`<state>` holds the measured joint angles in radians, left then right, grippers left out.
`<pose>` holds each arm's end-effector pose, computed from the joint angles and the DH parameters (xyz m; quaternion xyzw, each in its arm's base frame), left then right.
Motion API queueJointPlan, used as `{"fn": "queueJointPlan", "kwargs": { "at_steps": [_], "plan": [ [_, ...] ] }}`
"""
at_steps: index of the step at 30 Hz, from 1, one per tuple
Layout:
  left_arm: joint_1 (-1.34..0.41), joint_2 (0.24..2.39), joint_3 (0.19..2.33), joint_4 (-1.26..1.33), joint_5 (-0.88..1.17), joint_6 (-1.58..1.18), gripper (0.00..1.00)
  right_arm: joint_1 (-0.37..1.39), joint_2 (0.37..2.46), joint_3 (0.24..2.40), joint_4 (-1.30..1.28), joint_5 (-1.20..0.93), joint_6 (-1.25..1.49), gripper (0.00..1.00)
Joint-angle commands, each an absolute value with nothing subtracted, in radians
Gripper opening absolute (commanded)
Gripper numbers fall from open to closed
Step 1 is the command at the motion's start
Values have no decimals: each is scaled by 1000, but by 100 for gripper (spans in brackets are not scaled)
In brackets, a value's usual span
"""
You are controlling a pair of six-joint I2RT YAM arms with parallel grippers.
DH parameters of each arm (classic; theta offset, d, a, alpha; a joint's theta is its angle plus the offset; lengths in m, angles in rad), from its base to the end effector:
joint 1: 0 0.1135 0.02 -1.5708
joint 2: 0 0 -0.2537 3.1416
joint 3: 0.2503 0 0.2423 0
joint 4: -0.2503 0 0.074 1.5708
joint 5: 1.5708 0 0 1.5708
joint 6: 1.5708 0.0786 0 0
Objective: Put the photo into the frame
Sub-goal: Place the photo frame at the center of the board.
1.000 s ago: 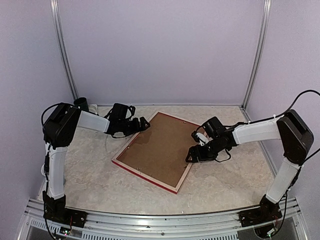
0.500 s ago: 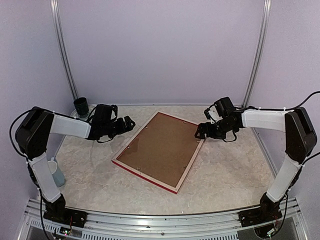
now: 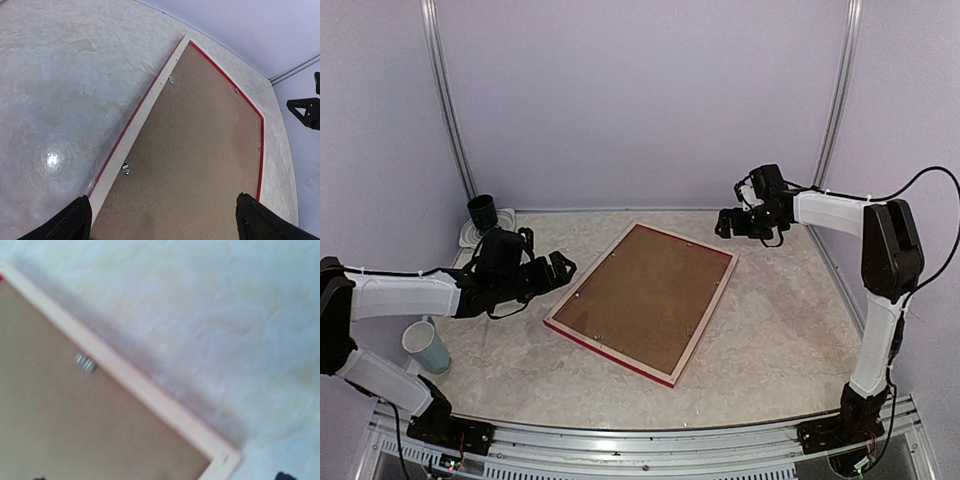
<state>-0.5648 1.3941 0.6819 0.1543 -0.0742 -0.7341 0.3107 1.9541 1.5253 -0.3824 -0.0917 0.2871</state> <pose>0.2748 -0.1672 0.1746 -0.0918 0.8692 -0.2673 0.4057 0.4341 0.1469 0.1954 -0.0279 0.9275 0.1497 0.3414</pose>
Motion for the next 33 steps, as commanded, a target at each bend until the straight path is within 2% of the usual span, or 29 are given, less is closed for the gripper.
{"fn": "queueJointPlan", "kwargs": {
  "at_steps": [1,6,13,21,33],
  "plan": [
    [-596,1303,619,76,-92,-788,99,272,2014,1591,-335,-87,247,99],
    [-607,1294,560,90,-64,-817,99,253,2089,1652,-276,-165,189,99],
    [-611,1395,562,167,-7,-831,99,224,2185,1724,-272,-361,174,99],
    [-625,1494,593,178,22,-835,99,216,2225,1704,-267,-379,159,99],
    [-668,1362,615,9,-79,-858,99,213,2289,1716,-299,-400,154,99]
  ]
}}
